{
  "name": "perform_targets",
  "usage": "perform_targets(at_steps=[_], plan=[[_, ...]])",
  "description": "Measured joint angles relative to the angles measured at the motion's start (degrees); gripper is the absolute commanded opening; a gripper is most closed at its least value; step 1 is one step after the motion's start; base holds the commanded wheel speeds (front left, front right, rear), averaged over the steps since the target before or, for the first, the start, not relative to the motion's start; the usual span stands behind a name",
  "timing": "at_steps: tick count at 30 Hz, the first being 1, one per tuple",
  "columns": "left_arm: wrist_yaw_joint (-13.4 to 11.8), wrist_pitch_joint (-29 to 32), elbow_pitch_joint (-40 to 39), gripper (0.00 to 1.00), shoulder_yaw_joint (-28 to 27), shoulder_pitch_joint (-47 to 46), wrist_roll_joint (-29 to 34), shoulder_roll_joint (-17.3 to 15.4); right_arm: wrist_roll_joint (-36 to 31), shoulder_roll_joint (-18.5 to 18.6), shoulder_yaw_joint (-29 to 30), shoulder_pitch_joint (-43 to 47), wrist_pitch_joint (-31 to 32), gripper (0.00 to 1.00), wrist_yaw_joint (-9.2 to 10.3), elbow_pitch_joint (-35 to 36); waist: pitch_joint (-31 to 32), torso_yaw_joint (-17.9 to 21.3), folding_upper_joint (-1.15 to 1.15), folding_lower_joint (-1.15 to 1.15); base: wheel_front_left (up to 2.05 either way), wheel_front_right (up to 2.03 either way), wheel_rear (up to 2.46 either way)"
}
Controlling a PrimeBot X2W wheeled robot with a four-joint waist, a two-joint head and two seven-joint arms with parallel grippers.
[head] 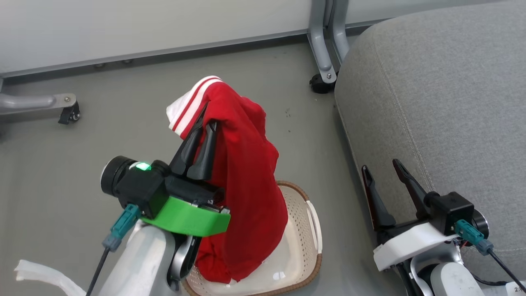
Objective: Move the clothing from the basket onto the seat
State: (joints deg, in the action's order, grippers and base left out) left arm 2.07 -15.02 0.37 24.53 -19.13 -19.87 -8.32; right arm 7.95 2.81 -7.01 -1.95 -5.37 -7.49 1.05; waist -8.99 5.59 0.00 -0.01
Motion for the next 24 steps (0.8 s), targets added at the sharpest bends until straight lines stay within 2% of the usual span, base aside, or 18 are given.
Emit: perform_targets(at_steps=[12, 24], plan=[[-1.58, 0.34, -7.24, 0.00, 1.37, 7.09, -0.74, -0.10, 0.04, 0.00, -0.92, 4.20, 2.69, 1.00, 0.00, 2.16, 5.02, 0.03, 0.00, 0.00, 0.00, 0.00, 0.00], [-2.33, 1.34, -8.50, 0.00, 2.21, 9.23, -1.33, -0.23, 0.44, 0.00, -1.29, 5.57, 3.86, 1.00, 0.00, 3.38, 6.53, -0.02, 0.00, 0.00, 0.00, 0.00, 0.00]])
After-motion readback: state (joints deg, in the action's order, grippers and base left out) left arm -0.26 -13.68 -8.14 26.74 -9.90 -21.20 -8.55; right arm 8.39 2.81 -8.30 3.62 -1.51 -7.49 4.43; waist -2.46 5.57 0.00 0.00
